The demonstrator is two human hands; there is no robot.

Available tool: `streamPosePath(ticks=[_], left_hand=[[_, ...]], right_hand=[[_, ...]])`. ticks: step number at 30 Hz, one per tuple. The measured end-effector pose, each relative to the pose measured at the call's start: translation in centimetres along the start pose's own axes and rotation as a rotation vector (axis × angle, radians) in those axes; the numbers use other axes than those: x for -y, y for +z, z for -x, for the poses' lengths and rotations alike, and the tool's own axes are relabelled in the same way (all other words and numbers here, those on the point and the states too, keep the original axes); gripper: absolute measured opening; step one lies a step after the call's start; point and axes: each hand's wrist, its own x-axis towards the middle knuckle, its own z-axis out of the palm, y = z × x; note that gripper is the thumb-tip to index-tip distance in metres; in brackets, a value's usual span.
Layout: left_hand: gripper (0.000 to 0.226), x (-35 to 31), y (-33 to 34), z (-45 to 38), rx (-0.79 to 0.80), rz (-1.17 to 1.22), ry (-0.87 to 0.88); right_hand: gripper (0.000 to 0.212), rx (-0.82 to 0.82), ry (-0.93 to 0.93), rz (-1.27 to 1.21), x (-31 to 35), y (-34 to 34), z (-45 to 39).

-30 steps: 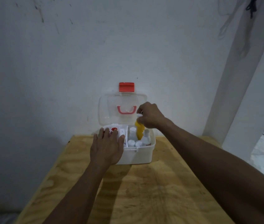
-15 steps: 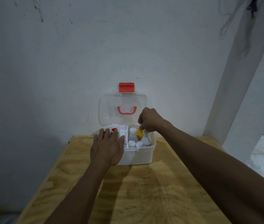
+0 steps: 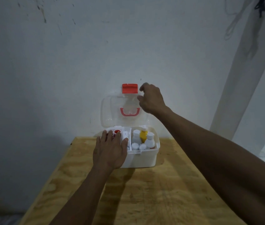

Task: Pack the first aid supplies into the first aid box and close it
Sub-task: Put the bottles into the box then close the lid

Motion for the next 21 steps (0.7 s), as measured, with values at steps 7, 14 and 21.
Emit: streamPosePath(ticks=[7,14,21], left_hand=[[0.062,-0.1,-0.1,0.0,0.006,0.016,-0.001],[0.063,0.0,0.1,-0.2,0.007,0.014,-0.005],[0.066,-0.3,0.2,0.3,-0.209,0.309,-0.061]], right_hand=[[0.029,-0.013,0.124,-0.044,1.8,0.7,-2.3],[0.024,-0.059,0.246,-0.289,1.6,1.5,-3.0],[0.015,0.01,0.136,-0.458,0.4,-1.4,0.5]])
